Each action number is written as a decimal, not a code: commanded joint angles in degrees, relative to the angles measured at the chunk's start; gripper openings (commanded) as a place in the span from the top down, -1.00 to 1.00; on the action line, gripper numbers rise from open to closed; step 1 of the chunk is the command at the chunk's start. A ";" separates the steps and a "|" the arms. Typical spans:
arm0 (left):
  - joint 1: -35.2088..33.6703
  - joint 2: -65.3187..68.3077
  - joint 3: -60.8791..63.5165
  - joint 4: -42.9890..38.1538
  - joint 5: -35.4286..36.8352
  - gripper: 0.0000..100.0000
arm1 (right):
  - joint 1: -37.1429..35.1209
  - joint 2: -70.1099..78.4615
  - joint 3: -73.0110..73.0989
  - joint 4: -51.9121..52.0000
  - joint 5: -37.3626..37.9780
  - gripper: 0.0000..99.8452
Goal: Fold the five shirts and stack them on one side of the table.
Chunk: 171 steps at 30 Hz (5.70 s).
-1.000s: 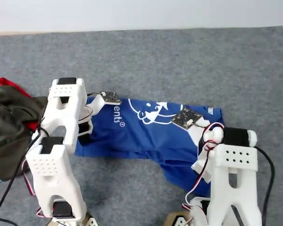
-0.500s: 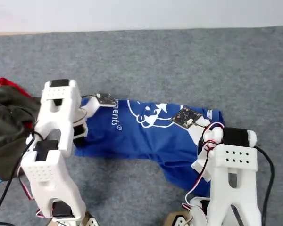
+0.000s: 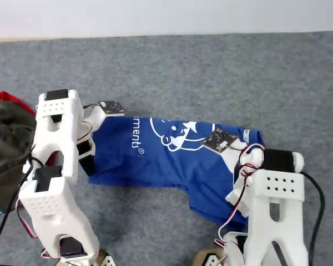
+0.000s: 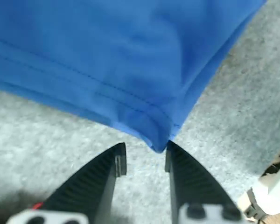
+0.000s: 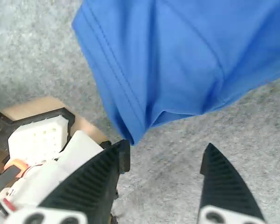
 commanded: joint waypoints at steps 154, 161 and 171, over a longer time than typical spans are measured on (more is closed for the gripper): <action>52.04 26.20 -49.54 -7.21 36.66 0.85 | 54.37 -7.34 -24.00 -1.98 -11.87 0.98; 47.56 26.73 -56.04 -6.15 36.48 0.70 | 54.37 -7.34 -24.18 -1.45 -11.87 0.98; 43.34 26.64 -56.66 -6.15 36.40 0.67 | 54.37 -7.43 -24.18 -1.45 -11.87 0.98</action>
